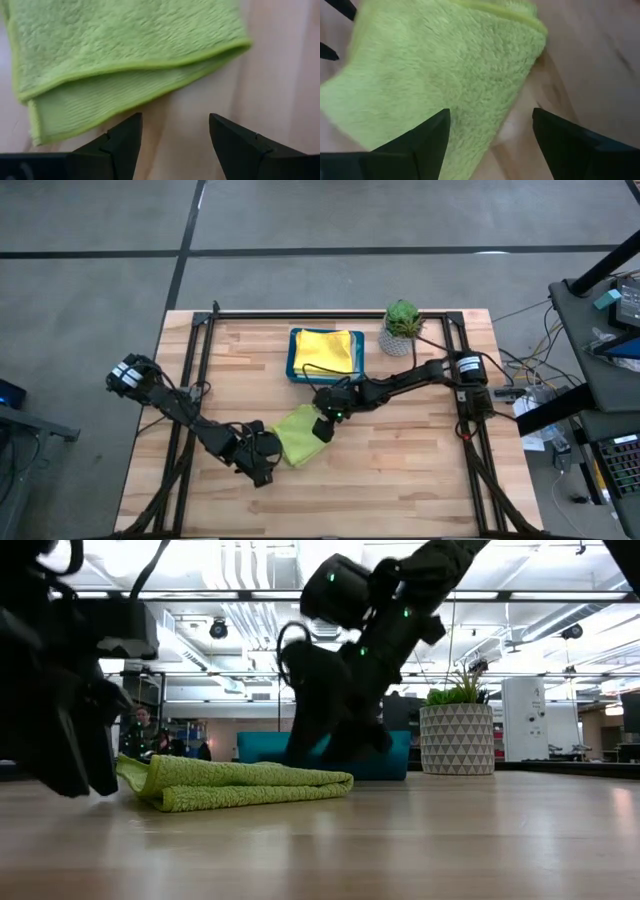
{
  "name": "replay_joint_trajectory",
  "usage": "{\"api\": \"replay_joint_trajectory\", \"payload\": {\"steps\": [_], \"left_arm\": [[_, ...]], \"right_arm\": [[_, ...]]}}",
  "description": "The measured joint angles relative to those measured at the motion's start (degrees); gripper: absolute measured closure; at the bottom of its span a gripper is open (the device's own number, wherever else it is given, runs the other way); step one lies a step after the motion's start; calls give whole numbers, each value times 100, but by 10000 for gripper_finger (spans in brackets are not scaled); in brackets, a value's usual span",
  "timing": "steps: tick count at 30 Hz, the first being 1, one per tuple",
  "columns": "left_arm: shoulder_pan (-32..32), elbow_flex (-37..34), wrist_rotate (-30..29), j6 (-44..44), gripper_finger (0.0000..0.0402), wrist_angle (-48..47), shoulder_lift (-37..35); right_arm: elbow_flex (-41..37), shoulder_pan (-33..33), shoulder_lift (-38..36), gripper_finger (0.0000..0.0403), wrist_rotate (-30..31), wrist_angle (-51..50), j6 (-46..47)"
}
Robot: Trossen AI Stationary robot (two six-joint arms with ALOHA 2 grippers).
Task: Fold microfiber towels
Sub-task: Put the folded green microfiber cloth into the bin
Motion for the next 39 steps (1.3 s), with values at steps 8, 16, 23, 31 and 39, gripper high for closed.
{"api": "replay_joint_trajectory", "payload": {"steps": [8, 16, 23, 31, 39], "left_arm": [[16, -298, -163, 7, 187, 356, -11], [31, -333, -200, 12, 187, 406, -11], [38, -337, -213, 12, 187, 418, -7], [38, -364, -232, 30, 187, 494, -4], [53, -375, -227, 510, 187, -26, -292]], "right_arm": [[12, -4, 310, 134, -460, 615, 146], [3, 44, 358, 164, -868, 1268, 177], [47, 37, 590, 222, -850, 1553, 309], [128, 33, 833, 310, -995, 1855, 310], [145, -75, 523, 387, -1088, 1814, 128]]}}
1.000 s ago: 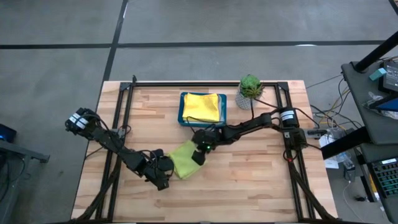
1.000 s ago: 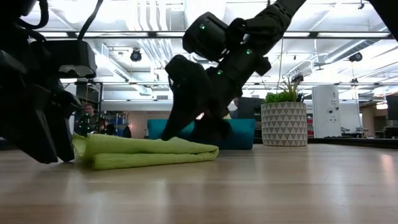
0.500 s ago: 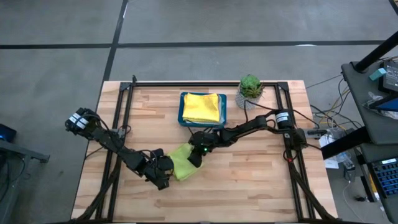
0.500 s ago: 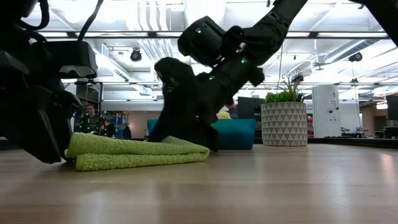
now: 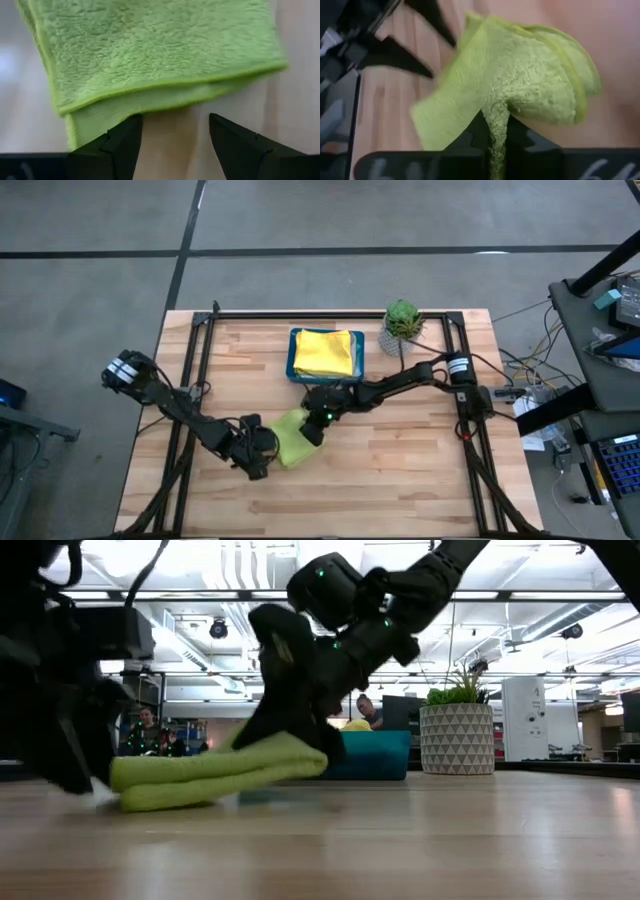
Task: Fold microfiber towels
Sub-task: Put the folded green microfiber cloth into the bin
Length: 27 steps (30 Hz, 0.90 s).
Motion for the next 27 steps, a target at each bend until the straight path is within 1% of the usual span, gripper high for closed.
{"api": "replay_joint_trajectory", "payload": {"steps": [2, 5, 10, 14, 18, 20, 24, 27], "left_arm": [[-2, 36, -127, 52, 187, -316, -234], [-6, 15, -494, 60, 187, -976, -647], [-1, 14, -1460, 86, 187, -1738, -1435], [-2, 3, -2264, 359, 187, -1819, -2039], [-2, 3, -2865, 685, 187, -1722, -2485], [-2, 3, -3059, 814, 187, -1693, -2636], [-2, 3, -3346, 854, 187, -1690, -2759], [0, 3, -3532, 856, 187, -1692, -2760]], "right_arm": [[76, -120, -135, 388, 9, -145, -103], [315, -364, -283, 388, 33, -435, -267], [1090, -870, -389, 389, 41, -1080, -792], [1795, -1321, -392, 389, 44, -1617, -1099], [2320, -1785, -396, 390, 46, -2166, -1262], [2430, -2003, -398, 390, 99, -2418, -1271], [2439, -2308, -398, 390, 664, -2991, -1277], [2307, -2387, -401, 390, 913, -3299, -1296]]}}
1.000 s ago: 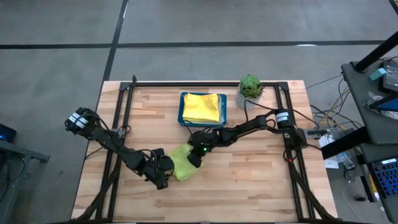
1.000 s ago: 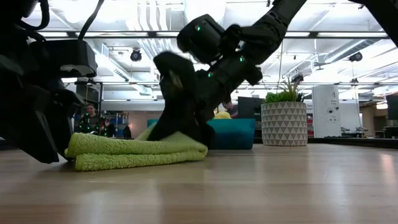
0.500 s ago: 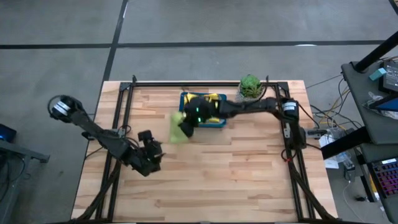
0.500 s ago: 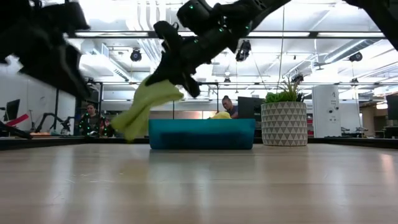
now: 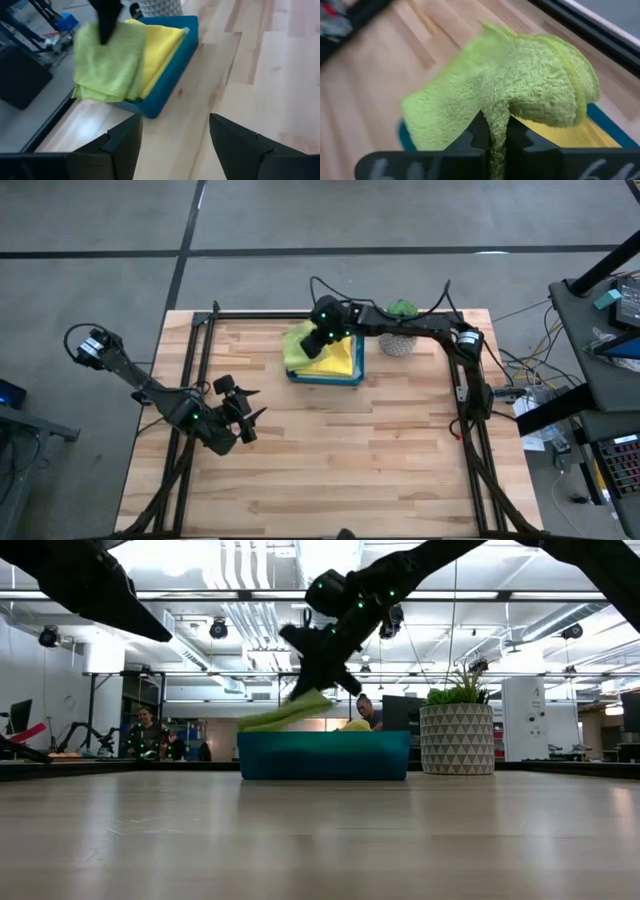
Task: Fold microfiber towels
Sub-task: Put the folded green microfiber cloth into the bin
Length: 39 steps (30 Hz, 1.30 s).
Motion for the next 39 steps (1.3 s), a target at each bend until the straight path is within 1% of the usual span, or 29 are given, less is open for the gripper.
{"api": "replay_joint_trajectory", "payload": {"steps": [3, 6, 9, 14, 16, 20, 22, 25, 28, 33, 36, 39], "left_arm": [[13, 0, -111, 3, 187, -4, 81], [87, 0, -128, 101, 187, 45, 146], [202, 0, -130, 302, 187, 269, 222], [496, 0, -132, 938, 187, 852, 296], [646, 0, -132, 1200, 187, 1115, 296], [947, 0, -70, 1765, 187, 1547, 296], [1087, 0, -17, 2034, 187, 1741, 296], [1307, -2, 245, 2242, 187, 1991, 296], [1490, -4, 458, 2348, 187, 2144, 297], [1736, -43, 767, 2349, 187, 2322, 300], [1945, -98, 1259, 2357, 187, 2468, 300], [2255, -111, 1949, 2385, 193, 2607, 300]], "right_arm": [[-64, 14, 0, 390, 353, -300, -35], [-67, 58, -6, 390, 912, -609, -60], [-69, 113, -22, 390, 1183, -870, -26], [-69, 302, -35, 390, 1298, -1101, 241], [-69, 397, -35, 390, 1543, -1269, 468], [-69, 545, -35, 390, 2299, -1564, 864], [-69, 581, -35, 390, 2474, -1708, 1077], [-69, 625, -28, 386, 2562, -1813, 1195], [-76, 642, -18, 364, 2569, -1901, 1195], [-68, 642, -14, 302, 2589, -2036, 1105], [-60, 640, -87, 268, 2589, -2290, 915], [-51, 627, -250, 241, 2593, -2434, 673]]}}
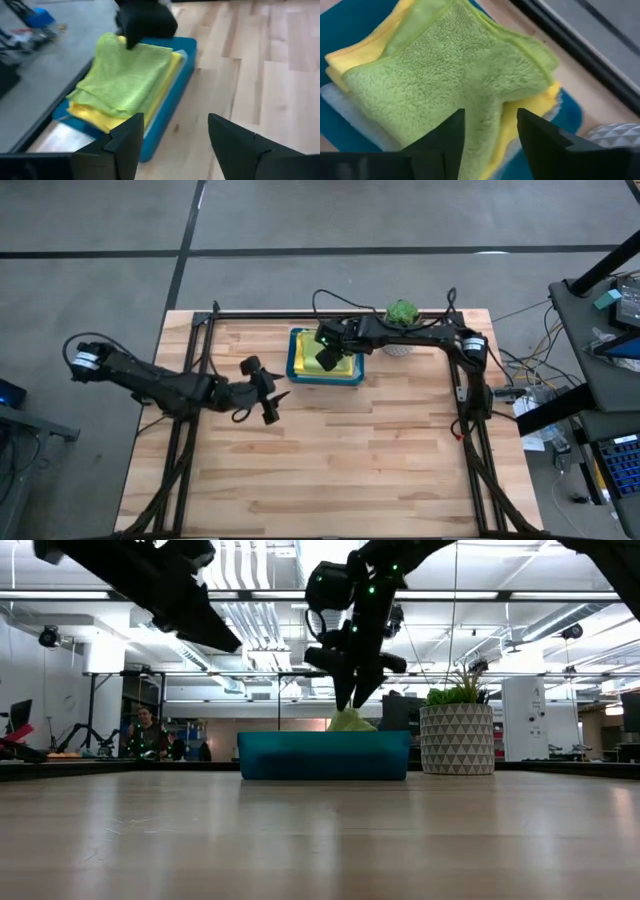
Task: Fold microfiber towels
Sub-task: Put the folded green microfiber cloth into the bin
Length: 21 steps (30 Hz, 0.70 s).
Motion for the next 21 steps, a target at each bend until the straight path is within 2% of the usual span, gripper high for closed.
{"api": "replay_joint_trajectory", "payload": {"steps": [3, 6, 9, 12, 16, 21], "left_arm": [[375, -16, 504, 281, 220, 206, 0], [831, -16, 934, 666, 266, 596, 0], [1375, -23, 1758, 1037, 328, 1023, 6], [1875, -35, 2380, 1240, 387, 1574, 212], [2389, 23, 2931, 1450, 397, 2273, 846], [2709, 175, 3166, 1461, 401, 2988, 1926]], "right_arm": [[2, -35, -176, 226, -2, -84, -356], [2, -106, -392, 230, 4, -152, -746], [9, -232, -556, 262, 15, -119, -1082], [-38, -375, -587, 313, 11, 97, -1478], [-337, -479, -587, 380, -13, 805, -1764], [-835, -516, -581, 391, -50, 1510, -1835]]}}
